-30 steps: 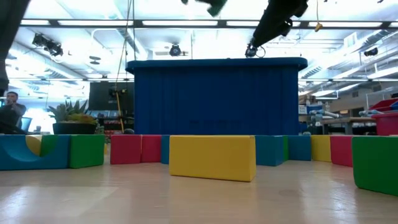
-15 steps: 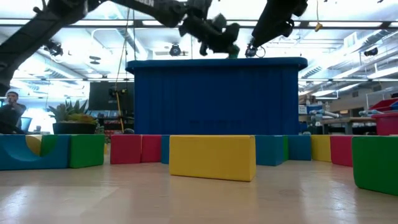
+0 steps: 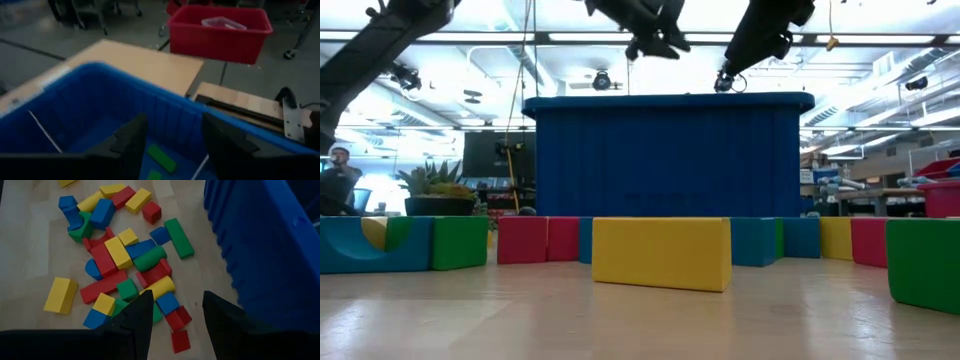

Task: Sort blocks
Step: Put the green block with the other green blocks into the blue bin

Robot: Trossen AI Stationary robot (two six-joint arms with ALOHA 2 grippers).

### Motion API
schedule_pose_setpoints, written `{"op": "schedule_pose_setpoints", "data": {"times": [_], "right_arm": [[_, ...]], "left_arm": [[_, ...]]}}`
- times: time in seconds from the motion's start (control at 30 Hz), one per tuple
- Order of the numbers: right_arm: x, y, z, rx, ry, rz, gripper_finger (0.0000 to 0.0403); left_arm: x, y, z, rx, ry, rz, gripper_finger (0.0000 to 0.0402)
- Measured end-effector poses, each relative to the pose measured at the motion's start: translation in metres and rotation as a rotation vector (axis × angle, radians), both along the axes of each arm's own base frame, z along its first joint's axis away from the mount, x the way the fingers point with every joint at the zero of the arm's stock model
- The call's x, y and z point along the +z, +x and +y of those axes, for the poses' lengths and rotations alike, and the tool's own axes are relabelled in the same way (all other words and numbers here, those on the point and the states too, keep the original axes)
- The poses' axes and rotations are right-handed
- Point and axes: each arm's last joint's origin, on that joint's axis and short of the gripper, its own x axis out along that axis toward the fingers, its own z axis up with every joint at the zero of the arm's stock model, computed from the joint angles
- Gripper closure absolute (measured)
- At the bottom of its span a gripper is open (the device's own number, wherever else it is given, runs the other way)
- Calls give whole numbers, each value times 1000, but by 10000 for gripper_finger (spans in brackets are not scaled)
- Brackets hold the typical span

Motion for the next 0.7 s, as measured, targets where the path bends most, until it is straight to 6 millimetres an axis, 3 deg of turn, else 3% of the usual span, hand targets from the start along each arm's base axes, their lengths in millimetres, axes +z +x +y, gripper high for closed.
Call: {"op": "schedule_pose_setpoints", "data": {"times": [0.2, 0.27, 0.33, 0.47, 0.7], "right_arm": [[0, 0, 0, -1, 0, -4, 246], [0, 0, 0, 0, 1, -4, 246], [0, 0, 0, 1, 1, -4, 246], [0, 0, 0, 5, -2, -5, 246], [0, 0, 1, 6, -2, -5, 246]], "left_arm": [[-8, -4, 0, 8, -40, 71, 204], [-6, -9, -12, -28, -47, 131, 204], [7, -16, -36, -99, -47, 156, 204], [38, -48, -95, -160, 2, 254, 204], [45, -92, -175, -155, -73, 495, 204]]}}
